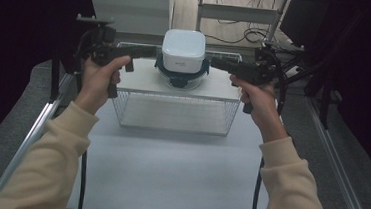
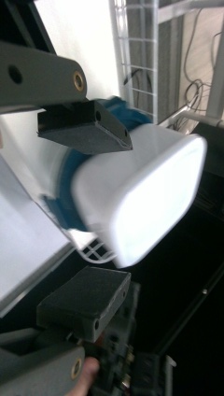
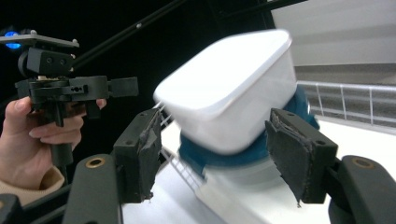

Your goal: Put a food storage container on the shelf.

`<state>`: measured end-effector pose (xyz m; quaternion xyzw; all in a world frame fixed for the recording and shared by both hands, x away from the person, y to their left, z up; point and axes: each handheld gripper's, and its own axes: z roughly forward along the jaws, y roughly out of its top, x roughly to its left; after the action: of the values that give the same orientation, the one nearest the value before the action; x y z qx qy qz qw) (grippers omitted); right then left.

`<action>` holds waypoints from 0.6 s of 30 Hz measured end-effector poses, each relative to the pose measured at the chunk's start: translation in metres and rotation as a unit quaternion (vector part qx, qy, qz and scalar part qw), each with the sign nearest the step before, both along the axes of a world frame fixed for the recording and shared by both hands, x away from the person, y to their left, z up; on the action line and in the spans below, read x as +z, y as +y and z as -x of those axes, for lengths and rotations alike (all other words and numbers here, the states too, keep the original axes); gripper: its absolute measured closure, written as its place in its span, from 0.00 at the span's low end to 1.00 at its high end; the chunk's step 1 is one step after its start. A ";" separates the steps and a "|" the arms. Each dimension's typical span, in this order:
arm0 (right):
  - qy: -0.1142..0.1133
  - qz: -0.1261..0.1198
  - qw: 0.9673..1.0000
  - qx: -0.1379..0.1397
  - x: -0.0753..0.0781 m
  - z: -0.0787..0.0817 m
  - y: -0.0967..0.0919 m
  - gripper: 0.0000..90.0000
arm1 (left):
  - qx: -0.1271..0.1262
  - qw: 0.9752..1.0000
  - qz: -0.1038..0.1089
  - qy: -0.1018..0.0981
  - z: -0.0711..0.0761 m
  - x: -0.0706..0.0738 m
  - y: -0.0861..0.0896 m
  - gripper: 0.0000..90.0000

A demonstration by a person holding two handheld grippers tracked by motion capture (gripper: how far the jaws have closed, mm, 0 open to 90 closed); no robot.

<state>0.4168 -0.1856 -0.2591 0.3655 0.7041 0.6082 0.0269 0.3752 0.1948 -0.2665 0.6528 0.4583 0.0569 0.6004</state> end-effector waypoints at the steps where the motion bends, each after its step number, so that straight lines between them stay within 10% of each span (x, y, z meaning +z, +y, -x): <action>1: -0.006 0.004 1.000 0.003 -0.002 0.006 -0.002 0.38 | -0.007 1.000 -0.001 -0.002 0.007 -0.004 0.001 0.35; 7: -0.018 0.027 0.999 0.007 -0.023 0.041 -0.015 0.38 | -0.055 0.998 0.006 -0.013 0.049 -0.036 0.006 0.34; 18: -0.040 0.054 0.998 0.005 -0.085 0.109 -0.044 0.38 | -0.053 0.996 -0.069 0.001 0.106 -0.130 0.003 0.34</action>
<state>0.3082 -0.2291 -0.3438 0.3353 0.7364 0.5832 0.0719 0.2691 0.1975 -0.3964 0.7163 0.4183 0.0559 0.5557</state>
